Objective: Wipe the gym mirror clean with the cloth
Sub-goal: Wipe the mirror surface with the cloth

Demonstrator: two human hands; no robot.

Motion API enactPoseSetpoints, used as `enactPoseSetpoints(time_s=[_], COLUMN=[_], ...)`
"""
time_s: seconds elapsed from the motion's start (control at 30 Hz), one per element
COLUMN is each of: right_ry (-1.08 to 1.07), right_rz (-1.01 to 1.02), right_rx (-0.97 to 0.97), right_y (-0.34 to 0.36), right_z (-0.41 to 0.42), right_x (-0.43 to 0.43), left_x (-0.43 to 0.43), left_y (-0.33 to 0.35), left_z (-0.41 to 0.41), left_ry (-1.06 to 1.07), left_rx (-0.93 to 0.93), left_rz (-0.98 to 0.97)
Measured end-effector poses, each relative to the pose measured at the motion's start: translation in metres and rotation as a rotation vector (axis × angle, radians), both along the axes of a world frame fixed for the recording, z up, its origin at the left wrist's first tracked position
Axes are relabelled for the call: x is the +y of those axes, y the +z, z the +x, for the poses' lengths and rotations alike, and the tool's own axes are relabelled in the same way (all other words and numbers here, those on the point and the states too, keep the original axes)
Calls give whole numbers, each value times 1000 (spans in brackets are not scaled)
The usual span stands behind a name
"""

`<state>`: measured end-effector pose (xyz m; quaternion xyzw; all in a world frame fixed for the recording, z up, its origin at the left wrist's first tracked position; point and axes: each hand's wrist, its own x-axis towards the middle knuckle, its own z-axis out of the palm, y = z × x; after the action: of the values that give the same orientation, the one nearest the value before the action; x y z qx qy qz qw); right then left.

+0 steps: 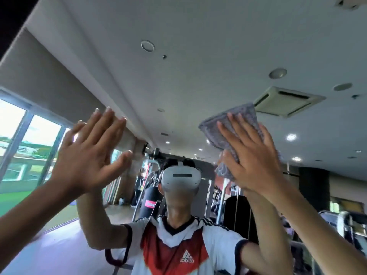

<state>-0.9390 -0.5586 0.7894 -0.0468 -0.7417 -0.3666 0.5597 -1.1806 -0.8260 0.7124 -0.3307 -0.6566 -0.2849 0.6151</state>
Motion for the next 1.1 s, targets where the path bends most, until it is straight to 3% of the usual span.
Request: enactPoseSetpoints(time_s=[0.2, 0.33, 0.47, 0.6, 0.77, 1.0, 1.1], right_ry=[-34, 4, -23, -22, -38, 47, 44], right_rz=[-358, -111, 156, 1, -258, 153, 79], right_rx=[341, 150, -76, 7, 245, -83, -36], right_y=[66, 28, -16, 7, 42, -14, 1], right_z=[-56, -104, -87, -56, -96, -126, -108], right_x=[-65, -114, -89, -61, -111, -134, -115], left_x=[-20, -26, -36, -38, -38, -39, -38], left_y=[-14, -17, -29, -33, -33, -32, -33], left_z=[-21, -28, -38, -38, -38, -42, -40], left_ry=[-42, -36, -30, -31, -39, -27, -10], left_rx=[-99, -90, -95, -93, -75, -57, -54], left_rz=[87, 61, 57, 52, 57, 37, 45])
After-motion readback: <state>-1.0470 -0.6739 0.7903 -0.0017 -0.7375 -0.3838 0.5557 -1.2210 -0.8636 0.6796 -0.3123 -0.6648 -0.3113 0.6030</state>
